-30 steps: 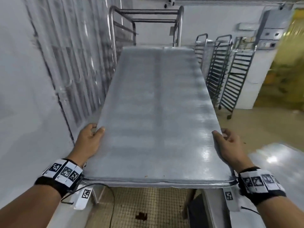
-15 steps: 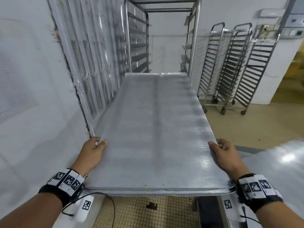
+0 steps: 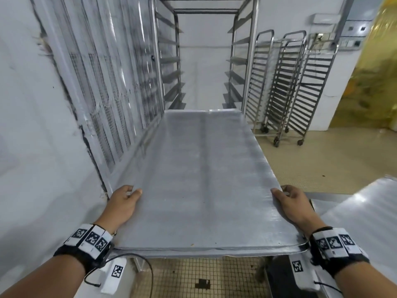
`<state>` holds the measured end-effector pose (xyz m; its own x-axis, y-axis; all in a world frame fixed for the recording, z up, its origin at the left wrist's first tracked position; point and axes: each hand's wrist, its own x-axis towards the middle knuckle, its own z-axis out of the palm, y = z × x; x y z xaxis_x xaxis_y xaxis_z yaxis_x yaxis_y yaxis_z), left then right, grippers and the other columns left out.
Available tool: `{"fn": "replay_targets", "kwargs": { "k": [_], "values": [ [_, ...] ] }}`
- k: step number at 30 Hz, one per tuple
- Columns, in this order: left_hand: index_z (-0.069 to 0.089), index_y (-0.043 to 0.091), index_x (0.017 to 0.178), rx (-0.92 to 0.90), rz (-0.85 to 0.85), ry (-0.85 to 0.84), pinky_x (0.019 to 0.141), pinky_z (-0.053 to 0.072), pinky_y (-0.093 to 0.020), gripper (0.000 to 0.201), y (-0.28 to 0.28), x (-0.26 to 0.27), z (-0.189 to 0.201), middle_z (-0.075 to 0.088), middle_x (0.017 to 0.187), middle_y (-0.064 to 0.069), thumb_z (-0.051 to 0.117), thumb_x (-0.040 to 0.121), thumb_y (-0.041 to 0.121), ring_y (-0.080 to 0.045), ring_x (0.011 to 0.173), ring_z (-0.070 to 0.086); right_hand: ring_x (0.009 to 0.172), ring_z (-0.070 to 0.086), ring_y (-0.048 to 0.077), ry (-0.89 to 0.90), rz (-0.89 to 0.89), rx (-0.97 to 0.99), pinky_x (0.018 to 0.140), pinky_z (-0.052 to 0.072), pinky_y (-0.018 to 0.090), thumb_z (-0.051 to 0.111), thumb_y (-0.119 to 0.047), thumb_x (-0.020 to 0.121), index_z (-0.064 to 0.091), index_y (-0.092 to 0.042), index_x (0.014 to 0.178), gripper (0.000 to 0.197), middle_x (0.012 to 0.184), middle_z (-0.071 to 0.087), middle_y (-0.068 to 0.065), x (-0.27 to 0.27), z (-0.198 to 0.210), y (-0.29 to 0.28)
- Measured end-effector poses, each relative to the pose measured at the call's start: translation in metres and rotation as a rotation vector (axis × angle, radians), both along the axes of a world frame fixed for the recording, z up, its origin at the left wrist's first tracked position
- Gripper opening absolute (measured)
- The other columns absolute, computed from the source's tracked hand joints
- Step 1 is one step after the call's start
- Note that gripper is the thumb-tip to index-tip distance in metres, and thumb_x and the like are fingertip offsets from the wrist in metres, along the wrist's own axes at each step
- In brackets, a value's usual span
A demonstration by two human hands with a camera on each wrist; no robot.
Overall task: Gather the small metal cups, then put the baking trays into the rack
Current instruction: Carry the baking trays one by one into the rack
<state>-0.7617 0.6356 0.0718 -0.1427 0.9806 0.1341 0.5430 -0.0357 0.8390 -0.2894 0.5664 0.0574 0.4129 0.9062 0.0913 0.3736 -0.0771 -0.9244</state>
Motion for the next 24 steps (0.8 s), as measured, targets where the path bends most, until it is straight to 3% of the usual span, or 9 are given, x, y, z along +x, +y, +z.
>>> {"fn": "replay_targets", "kwargs": {
  "k": [3,5,7,8,10,14,20,22,24],
  "values": [
    [0.062,0.003,0.120,-0.007,-0.007,0.021,0.087,0.033,-0.025,0.029,0.025,-0.011,0.002,0.053,0.109,-0.003,0.060,0.099,0.024,-0.017,0.101,0.049,0.050,0.058,0.010,0.061,-0.007,-0.015,0.047,0.042,0.022,0.064,-0.029,0.096,0.065,-0.007,0.089,0.024,0.062,0.066,0.000,-0.014,-0.002,0.015],
    [0.061,0.013,0.102,-0.009,-0.027,0.013,0.083,0.032,-0.024,0.009,0.037,-0.013,0.005,0.055,0.100,-0.002,0.060,0.100,0.021,-0.017,0.097,0.048,0.055,0.059,0.015,0.058,-0.017,-0.023,0.054,0.042,0.026,0.064,-0.032,0.096,0.066,-0.007,0.089,0.026,0.060,0.065,-0.002,-0.019,-0.003,0.022],
    [0.055,0.021,0.084,-0.007,-0.053,-0.012,0.075,0.033,-0.024,0.017,0.044,-0.013,0.009,0.054,0.084,0.007,0.059,0.100,0.019,-0.016,0.095,0.048,0.059,0.060,0.018,0.042,-0.035,-0.031,0.058,0.043,0.030,0.064,-0.035,0.095,0.067,-0.006,0.090,0.029,0.064,0.068,0.004,-0.022,-0.003,0.028],
    [0.054,0.022,0.083,-0.006,-0.069,-0.030,0.069,0.034,-0.024,0.018,0.049,-0.013,0.010,0.050,0.080,0.011,0.059,0.100,0.018,-0.016,0.094,0.048,0.060,0.061,0.020,0.024,-0.041,-0.036,0.059,0.045,0.031,0.064,-0.036,0.095,0.068,-0.007,0.091,0.030,0.068,0.071,0.007,-0.023,-0.002,0.032],
    [0.053,0.016,0.095,-0.003,-0.080,-0.052,0.065,0.035,-0.023,0.007,0.057,-0.012,0.013,0.053,0.084,0.008,0.058,0.100,0.017,-0.016,0.095,0.048,0.064,0.066,0.023,-0.022,-0.060,-0.050,0.063,0.048,0.035,0.065,-0.042,0.093,0.069,-0.010,0.090,0.032,0.074,0.074,0.009,-0.023,-0.002,0.042],
    [0.053,0.014,0.103,0.024,-0.078,-0.046,0.080,0.033,-0.023,0.008,0.080,-0.013,0.013,0.055,0.103,-0.005,0.060,0.099,0.017,-0.018,0.096,0.050,0.068,0.069,0.025,-0.058,-0.084,-0.067,0.068,0.051,0.038,0.064,-0.054,0.086,0.070,-0.013,0.091,0.041,0.074,0.075,0.008,-0.020,-0.001,0.064],
    [0.057,0.012,0.104,0.008,-0.074,-0.043,0.069,0.037,-0.025,0.009,0.132,-0.009,0.009,0.057,0.089,0.001,0.060,0.099,0.018,-0.020,0.092,0.053,0.063,0.067,0.023,-0.084,-0.094,-0.063,0.068,0.052,0.039,0.066,-0.045,0.090,0.071,-0.012,0.088,0.034,0.070,0.074,0.004,-0.015,0.006,0.107],
    [0.056,0.012,0.103,-0.007,-0.063,-0.030,0.063,0.038,-0.017,0.008,0.151,-0.007,0.005,0.055,0.082,0.007,0.060,0.099,0.017,-0.020,0.090,0.053,0.060,0.066,0.021,-0.061,-0.086,-0.071,0.065,0.050,0.036,0.067,-0.047,0.090,0.071,-0.011,0.088,0.037,0.067,0.074,0.005,-0.013,0.008,0.125],
    [0.059,0.010,0.106,-0.024,-0.067,-0.019,0.064,0.039,-0.017,0.011,0.173,-0.004,0.000,0.059,0.088,-0.001,0.061,0.099,0.019,-0.021,0.089,0.054,0.061,0.067,0.019,-0.047,-0.075,-0.085,0.065,0.050,0.034,0.068,-0.053,0.087,0.070,-0.012,0.087,0.041,0.069,0.075,0.005,-0.011,0.007,0.143]
  ]
}}
